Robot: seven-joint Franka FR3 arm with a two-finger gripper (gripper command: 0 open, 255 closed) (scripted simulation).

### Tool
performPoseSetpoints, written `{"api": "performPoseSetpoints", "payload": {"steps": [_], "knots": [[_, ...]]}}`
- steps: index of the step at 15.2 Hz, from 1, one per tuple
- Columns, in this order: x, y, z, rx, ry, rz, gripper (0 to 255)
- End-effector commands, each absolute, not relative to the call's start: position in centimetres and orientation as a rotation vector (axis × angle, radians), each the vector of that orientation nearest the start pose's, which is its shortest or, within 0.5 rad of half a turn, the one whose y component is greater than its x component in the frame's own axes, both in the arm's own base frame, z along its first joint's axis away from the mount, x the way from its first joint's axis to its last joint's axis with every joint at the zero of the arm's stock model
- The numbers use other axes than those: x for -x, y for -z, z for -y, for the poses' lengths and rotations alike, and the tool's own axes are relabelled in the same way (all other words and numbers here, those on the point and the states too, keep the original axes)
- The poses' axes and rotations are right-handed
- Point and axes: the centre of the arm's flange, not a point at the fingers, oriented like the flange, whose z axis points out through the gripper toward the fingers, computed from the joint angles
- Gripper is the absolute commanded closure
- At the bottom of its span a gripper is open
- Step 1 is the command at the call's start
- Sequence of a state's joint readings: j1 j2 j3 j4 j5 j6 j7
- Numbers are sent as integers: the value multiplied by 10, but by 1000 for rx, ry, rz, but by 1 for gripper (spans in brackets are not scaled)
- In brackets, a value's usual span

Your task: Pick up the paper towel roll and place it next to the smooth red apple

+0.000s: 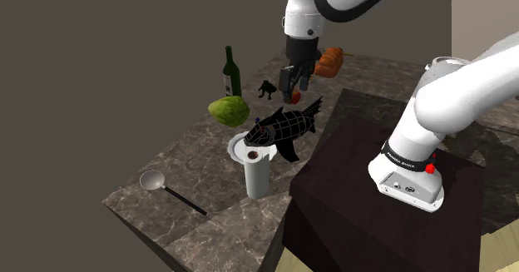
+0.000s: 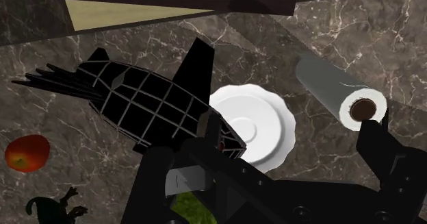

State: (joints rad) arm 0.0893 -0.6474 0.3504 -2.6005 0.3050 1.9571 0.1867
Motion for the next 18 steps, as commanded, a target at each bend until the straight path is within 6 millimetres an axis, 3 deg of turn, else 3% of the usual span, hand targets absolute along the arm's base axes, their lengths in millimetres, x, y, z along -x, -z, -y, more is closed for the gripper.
{"api": "performPoseSetpoints", "payload": {"steps": [1, 14, 18], "knots": [[-317, -429, -189, 3075, -43, 109, 0], [-331, -303, -307, 3091, -15, 160, 0], [-332, -281, -315, 3092, -13, 163, 0]]}}
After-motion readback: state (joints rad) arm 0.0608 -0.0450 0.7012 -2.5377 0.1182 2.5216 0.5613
